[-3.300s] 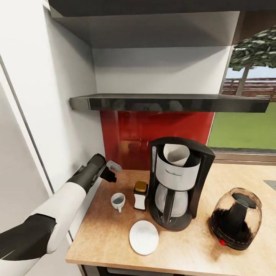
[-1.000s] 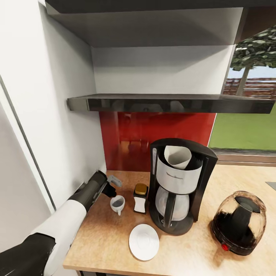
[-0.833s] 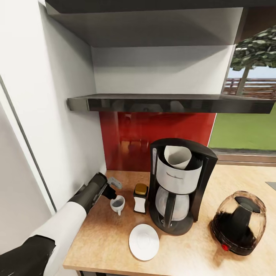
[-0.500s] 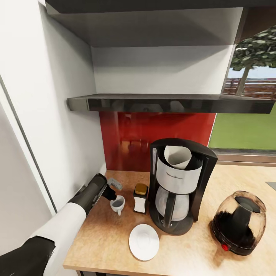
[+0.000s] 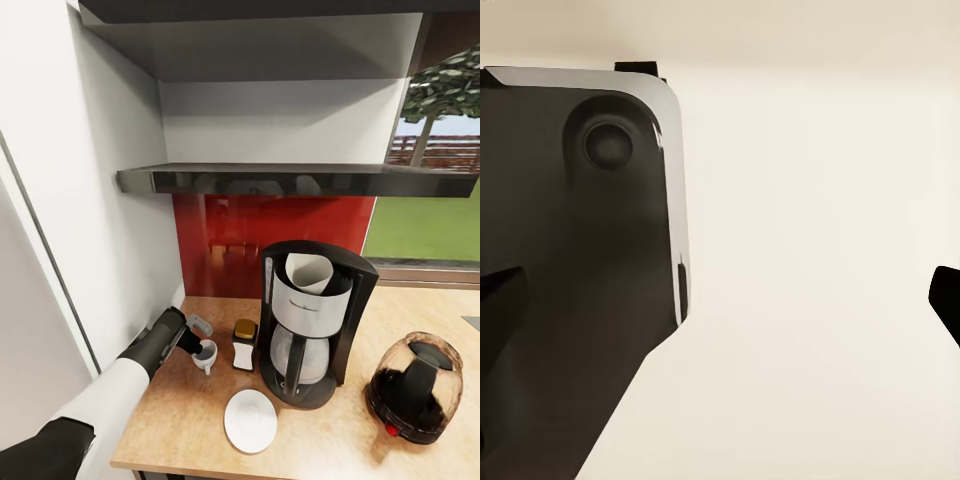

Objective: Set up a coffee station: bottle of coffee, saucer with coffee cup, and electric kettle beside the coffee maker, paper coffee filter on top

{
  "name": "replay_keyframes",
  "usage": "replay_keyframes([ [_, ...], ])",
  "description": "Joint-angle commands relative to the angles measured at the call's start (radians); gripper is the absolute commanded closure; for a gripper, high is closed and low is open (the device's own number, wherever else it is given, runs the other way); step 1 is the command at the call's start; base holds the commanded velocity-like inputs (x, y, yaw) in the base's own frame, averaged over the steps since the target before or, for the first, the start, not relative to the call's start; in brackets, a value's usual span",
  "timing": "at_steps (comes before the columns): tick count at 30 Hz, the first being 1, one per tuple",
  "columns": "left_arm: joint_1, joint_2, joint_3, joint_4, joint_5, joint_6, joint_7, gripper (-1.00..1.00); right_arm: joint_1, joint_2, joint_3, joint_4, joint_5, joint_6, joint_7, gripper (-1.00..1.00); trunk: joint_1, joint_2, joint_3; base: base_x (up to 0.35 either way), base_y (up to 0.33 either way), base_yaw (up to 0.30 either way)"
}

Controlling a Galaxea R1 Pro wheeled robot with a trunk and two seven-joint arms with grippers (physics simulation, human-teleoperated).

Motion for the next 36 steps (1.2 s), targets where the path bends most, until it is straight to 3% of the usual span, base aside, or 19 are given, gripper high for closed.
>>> replay_keyframes([
  [1,-0.001,0.0,-0.001,-0.001,-0.011,0.002,-0.009,-1.0,0.0,0.0,0.009,-0.002,-0.01,0.004,-0.001,-1.0,0.001,-0.002,-0.002,0.0,0.0,0.0],
  [23,0.02,0.0,0.0,0.004,0.014,0.002,-0.01,-1.0,0.0,0.0,0.009,-0.002,-0.01,0.004,-0.001,-1.0,0.001,-0.002,-0.002,0.0,0.0,0.0],
  [36,0.027,0.0,0.001,0.004,0.014,-0.046,-0.01,-1.0,0.0,0.0,0.009,-0.002,-0.01,0.004,-0.001,-1.0,0.001,-0.002,-0.002,0.0,0.0,0.0],
])
